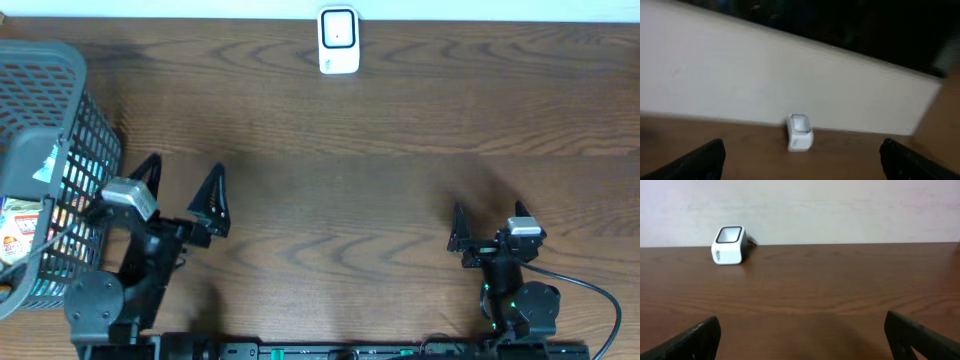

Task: Scan the item barcode
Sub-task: 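Move the left gripper over the basket and lower it inside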

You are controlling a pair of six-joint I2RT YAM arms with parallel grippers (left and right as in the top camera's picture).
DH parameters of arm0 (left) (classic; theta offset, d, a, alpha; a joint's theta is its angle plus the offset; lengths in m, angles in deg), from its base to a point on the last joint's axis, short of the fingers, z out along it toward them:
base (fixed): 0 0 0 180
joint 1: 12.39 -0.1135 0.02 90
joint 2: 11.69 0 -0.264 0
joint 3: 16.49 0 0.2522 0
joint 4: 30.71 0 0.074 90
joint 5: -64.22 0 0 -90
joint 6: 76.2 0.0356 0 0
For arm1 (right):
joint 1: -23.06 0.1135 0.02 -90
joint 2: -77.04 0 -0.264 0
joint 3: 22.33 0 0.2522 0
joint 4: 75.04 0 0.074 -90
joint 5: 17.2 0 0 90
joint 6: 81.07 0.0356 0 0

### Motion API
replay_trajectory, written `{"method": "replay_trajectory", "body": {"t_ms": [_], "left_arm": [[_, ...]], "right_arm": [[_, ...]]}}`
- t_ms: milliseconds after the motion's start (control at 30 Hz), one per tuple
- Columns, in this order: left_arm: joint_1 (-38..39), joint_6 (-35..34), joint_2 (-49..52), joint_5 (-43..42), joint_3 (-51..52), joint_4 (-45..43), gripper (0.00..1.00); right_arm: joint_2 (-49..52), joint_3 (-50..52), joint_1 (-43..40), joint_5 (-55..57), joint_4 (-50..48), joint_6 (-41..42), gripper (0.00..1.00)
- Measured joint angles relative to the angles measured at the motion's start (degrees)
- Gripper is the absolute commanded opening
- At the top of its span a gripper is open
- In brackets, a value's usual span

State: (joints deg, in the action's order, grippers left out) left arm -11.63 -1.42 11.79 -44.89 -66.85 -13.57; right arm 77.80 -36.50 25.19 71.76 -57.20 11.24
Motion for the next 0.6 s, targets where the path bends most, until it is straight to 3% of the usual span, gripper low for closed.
{"method": "replay_trajectory", "body": {"t_ms": [167, 333, 433, 467, 600], "left_arm": [[0.0, 0.3, 1.6, -4.0, -1.9, -7.0, 0.98], [0.0, 0.5, 4.2, -4.8, -8.1, -1.5, 0.98], [-0.5, 0.7, 9.8, -4.8, -19.2, 15.0, 0.98], [-0.8, 0.7, 13.9, -4.6, -26.2, 25.5, 0.98], [-1.4, 2.4, 27.4, -4.6, -44.9, 51.3, 0.98]], "right_arm": [[0.0, 0.0, 0.0, 0.0, 0.0, 0.0, 0.99], [0.0, 0.0, 0.0, 0.0, 0.0, 0.0, 0.99], [0.0, 0.0, 0.0, 0.0, 0.0, 0.0, 0.99], [0.0, 0.0, 0.0, 0.0, 0.0, 0.0, 0.99], [0.0, 0.0, 0.0, 0.0, 0.0, 0.0, 0.99]]}}
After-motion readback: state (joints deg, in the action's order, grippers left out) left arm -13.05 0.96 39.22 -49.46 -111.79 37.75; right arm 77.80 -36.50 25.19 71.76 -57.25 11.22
